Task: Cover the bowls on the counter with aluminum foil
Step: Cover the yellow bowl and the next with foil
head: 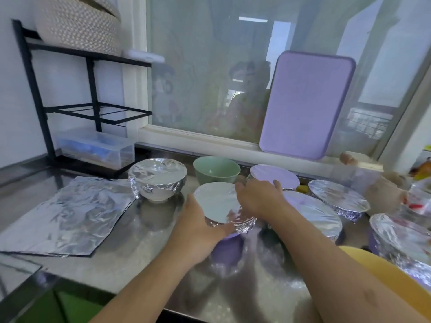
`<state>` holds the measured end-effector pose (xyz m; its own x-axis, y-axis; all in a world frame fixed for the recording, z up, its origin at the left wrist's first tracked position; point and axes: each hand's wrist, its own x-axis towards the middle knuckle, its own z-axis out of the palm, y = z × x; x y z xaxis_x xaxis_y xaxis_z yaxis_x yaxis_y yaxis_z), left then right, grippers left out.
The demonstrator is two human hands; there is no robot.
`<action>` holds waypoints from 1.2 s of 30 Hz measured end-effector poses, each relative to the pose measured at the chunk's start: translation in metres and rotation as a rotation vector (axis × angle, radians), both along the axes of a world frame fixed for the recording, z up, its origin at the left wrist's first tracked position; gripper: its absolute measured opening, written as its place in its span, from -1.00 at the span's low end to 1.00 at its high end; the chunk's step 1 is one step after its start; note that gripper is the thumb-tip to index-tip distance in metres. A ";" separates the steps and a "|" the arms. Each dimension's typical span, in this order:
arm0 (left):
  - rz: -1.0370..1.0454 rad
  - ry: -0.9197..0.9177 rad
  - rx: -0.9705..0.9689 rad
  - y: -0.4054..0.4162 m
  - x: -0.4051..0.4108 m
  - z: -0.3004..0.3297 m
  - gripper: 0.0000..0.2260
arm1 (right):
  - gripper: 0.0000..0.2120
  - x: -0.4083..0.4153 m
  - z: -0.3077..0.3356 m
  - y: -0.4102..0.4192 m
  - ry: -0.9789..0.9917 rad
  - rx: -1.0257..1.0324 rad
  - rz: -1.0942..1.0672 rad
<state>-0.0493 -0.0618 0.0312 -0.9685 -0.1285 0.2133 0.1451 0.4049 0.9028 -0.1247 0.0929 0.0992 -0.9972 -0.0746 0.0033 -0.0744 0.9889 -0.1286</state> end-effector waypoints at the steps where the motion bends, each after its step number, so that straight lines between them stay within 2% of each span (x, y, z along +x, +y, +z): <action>1: 0.013 -0.011 -0.009 -0.006 0.004 0.002 -0.17 | -0.69 0.004 0.000 -0.004 -0.003 -0.030 0.016; 3: 0.020 -0.047 -0.043 -0.020 0.012 0.006 -0.11 | -0.53 0.013 -0.001 -0.014 0.000 -0.046 0.058; 4: 0.016 -0.056 -0.038 -0.029 0.018 0.008 -0.16 | -0.49 0.015 -0.002 -0.021 0.002 -0.090 0.068; 6: 0.019 -0.056 -0.032 -0.046 0.031 0.014 -0.25 | -0.53 0.020 -0.004 -0.035 0.014 -0.161 0.087; 8: 0.035 -0.072 -0.016 -0.064 0.041 0.017 -0.22 | -0.61 0.026 -0.005 -0.048 0.002 -0.168 0.119; 10: 0.052 -0.096 -0.003 -0.083 0.054 0.019 -0.24 | -0.56 0.036 -0.005 -0.059 0.029 -0.149 0.120; 11: 0.083 -0.117 -0.008 -0.095 0.062 0.020 -0.28 | -0.55 0.043 -0.006 -0.065 0.094 -0.153 0.096; 13: 0.209 -0.108 -0.080 -0.125 0.073 0.018 -0.36 | -0.67 0.063 -0.007 -0.081 0.407 -0.179 0.153; 15: 0.274 -0.103 -0.246 -0.159 0.083 0.013 -0.58 | -0.82 0.087 -0.008 -0.107 0.669 -0.294 0.396; 16: 0.267 -0.152 -0.354 -0.175 0.088 0.011 -0.65 | -0.83 0.096 -0.010 -0.123 0.678 -0.336 0.546; 18: 0.212 -0.270 -0.524 -0.203 0.095 0.002 -0.63 | -0.77 0.103 -0.017 -0.157 0.444 -0.354 0.786; 20: 0.169 -0.305 -0.644 -0.221 0.100 -0.006 -0.58 | -0.65 0.102 -0.031 -0.190 0.185 -0.267 0.862; 22: 0.169 -0.266 -0.677 -0.227 0.102 -0.012 -0.63 | -0.60 0.092 -0.050 -0.214 0.084 -0.177 0.873; 24: 0.184 -0.199 -0.676 -0.228 0.101 -0.019 -0.71 | -0.63 0.081 -0.067 -0.226 0.061 -0.170 0.868; 28: 0.220 -0.089 -0.672 -0.227 0.098 -0.030 -0.89 | -0.83 0.067 -0.087 -0.235 0.077 -0.197 0.840; 32: 0.275 -0.074 -0.668 -0.231 0.095 -0.037 -0.94 | -0.88 0.063 -0.093 -0.235 0.149 -0.225 0.839; 34: 0.328 -0.052 -0.603 -0.233 0.096 -0.040 -0.94 | -0.87 0.061 -0.096 -0.237 0.186 -0.237 0.862; 36: 0.453 -0.004 -0.428 -0.230 0.100 -0.037 -0.88 | -0.86 0.061 -0.098 -0.238 0.220 -0.296 0.858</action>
<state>0.0503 -0.2915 -0.0055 -0.8388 -0.4307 0.3329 -0.1291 0.7516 0.6469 -0.0635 -0.1455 0.0015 -0.5757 -0.7515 0.3221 -0.8170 0.5131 -0.2632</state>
